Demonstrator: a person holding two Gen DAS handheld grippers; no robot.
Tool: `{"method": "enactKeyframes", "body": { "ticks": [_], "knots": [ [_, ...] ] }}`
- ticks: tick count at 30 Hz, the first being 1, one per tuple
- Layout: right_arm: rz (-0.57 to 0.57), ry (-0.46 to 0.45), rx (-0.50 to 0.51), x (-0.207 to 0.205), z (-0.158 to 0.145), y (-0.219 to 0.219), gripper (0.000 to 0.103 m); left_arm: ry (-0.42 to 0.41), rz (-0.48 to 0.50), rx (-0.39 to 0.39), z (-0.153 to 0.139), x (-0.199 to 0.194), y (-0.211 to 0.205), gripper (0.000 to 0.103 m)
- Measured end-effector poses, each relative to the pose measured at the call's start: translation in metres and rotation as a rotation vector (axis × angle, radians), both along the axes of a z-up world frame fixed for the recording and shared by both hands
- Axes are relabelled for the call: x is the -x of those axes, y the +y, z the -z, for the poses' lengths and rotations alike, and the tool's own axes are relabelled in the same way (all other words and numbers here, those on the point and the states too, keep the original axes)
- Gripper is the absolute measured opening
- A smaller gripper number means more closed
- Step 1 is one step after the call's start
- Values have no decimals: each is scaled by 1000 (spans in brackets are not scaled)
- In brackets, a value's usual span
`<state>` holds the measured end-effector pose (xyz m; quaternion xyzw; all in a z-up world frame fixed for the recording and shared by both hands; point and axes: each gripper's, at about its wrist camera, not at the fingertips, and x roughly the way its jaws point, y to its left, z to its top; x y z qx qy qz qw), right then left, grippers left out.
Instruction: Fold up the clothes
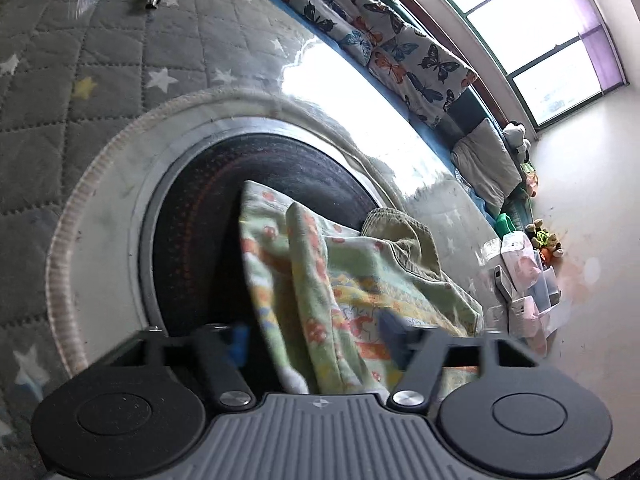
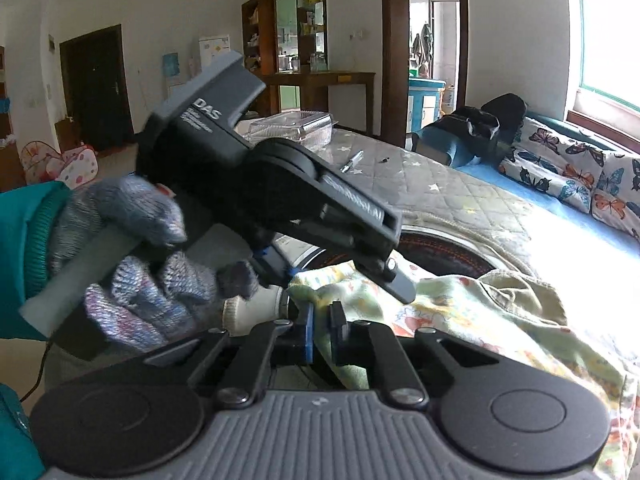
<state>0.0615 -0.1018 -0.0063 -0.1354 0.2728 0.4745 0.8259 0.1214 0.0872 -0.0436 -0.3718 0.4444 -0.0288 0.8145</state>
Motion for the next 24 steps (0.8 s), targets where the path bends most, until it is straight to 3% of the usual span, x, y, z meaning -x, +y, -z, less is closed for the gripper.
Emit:
{"method": "enactKeyframes", "body": {
  "ticks": [2, 5, 14, 17, 22, 24],
  "knots": [
    [3, 13, -5, -1, 1, -2, 7, 10, 6, 5, 4, -2, -1, 26],
    [33, 32, -22, -5, -1, -13, 8, 4, 13, -23, 4, -2, -2, 19],
    [315, 24, 7, -47, -2, -77, 12, -9, 31, -53, 4, 1, -4, 18],
    [428, 27, 33, -65, 6, -102, 25, -10, 33, -59, 3, 2, -4, 18],
    [588, 42, 42, -90, 21, -142, 35, -11, 38, -74, 2, 1, -7, 18],
    [631, 46, 41, -98, 25, -151, 43, -11, 41, -78, 1, 0, -7, 18]
  ]
}}
